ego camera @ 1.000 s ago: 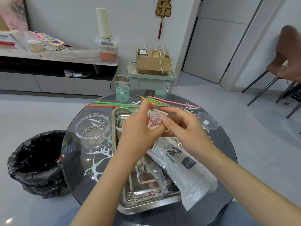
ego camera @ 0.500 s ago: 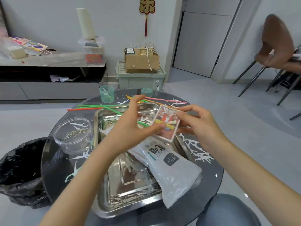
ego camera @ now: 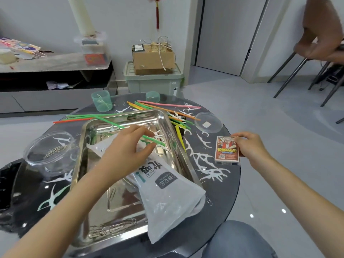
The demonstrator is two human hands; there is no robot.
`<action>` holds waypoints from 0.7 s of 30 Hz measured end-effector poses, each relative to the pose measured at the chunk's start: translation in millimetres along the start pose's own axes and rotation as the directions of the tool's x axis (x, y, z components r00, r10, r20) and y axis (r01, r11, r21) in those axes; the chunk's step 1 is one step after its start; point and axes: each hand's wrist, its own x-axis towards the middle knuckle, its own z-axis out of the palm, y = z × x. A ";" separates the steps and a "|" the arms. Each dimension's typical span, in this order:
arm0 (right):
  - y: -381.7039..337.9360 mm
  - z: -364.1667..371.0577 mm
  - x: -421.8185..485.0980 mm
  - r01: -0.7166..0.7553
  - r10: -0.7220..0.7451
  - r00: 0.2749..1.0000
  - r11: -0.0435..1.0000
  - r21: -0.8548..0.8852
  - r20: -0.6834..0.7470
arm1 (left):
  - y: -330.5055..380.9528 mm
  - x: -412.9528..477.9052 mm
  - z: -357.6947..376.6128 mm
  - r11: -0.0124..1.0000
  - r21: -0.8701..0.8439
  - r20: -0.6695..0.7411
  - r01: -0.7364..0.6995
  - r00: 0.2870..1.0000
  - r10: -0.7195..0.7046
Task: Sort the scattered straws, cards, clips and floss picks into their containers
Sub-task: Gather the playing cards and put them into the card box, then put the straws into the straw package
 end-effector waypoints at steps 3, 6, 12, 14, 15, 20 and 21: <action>3.9 8.1 8.7 0.068 -0.069 0.997 0.996 -0.065 -0.017 | -5.7 1.0 2.0 0.999 0.025 0.033 0.033 0.999 -0.034; 4.9 11.7 11.3 0.165 -0.172 0.985 0.972 -0.169 -0.031 | -10.8 1.0 2.2 0.997 0.038 0.044 0.060 0.997 -0.062; -0.6 11.3 -4.6 0.285 -0.295 0.955 0.890 -0.355 0.028 | -19.5 0.0 1.3 0.994 0.046 0.071 0.096 0.993 -0.099; -9.6 11.8 -16.5 0.371 -0.393 0.919 0.824 -0.428 0.038 | -22.1 -0.9 -1.4 0.993 0.056 0.073 0.105 0.991 -0.109; -15.9 13.9 -23.6 0.416 -0.441 0.896 0.795 -0.442 0.051 | -23.4 -0.7 -2.5 0.992 0.063 0.071 0.108 0.991 -0.112; -62.0 57.3 -65.6 0.693 -0.604 0.721 0.644 -0.324 0.340 | -34.9 -6.2 -20.7 0.981 0.129 0.043 0.145 0.988 -0.151; -71.7 73.1 -72.0 0.724 -0.595 0.685 0.622 -0.298 0.421 | -39.1 -8.2 -27.0 0.977 0.148 0.053 0.156 0.985 -0.166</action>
